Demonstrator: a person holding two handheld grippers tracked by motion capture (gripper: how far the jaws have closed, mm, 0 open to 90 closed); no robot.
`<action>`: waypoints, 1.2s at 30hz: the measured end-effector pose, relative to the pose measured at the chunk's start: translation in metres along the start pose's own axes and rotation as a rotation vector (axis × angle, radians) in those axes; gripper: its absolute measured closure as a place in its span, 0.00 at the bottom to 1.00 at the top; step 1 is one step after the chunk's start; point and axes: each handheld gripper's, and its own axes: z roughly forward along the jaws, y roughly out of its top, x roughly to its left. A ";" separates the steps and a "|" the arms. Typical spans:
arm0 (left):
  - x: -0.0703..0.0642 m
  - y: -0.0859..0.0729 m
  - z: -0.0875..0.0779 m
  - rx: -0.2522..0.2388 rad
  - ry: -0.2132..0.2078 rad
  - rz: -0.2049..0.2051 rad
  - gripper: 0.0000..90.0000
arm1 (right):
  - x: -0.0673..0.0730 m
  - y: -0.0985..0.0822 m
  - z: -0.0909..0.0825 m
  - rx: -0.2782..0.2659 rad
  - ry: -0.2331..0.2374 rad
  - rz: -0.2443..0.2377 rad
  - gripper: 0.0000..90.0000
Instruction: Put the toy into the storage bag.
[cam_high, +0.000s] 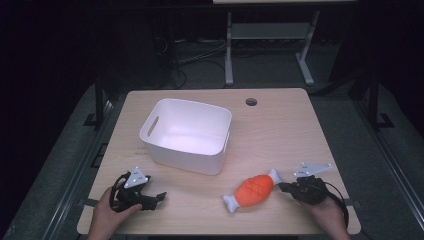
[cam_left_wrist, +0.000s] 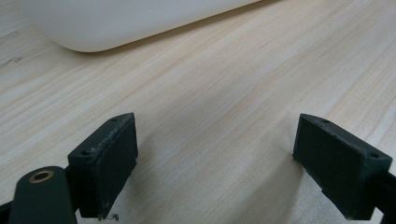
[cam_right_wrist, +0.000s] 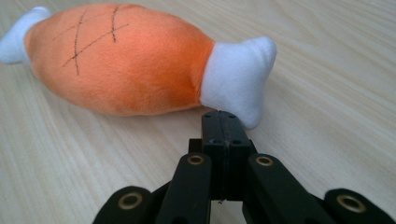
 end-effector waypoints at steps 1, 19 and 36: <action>0.000 0.000 0.000 0.000 0.000 0.000 0.14 | 0.000 0.001 0.001 -0.002 -0.001 -0.003 1.00; 0.000 0.000 0.000 0.000 0.000 0.000 0.14 | -0.010 0.029 0.021 -0.018 -0.016 -0.026 1.00; 0.000 0.000 0.000 -0.001 0.000 -0.002 0.14 | -0.010 0.056 0.043 -0.032 0.012 -0.051 1.00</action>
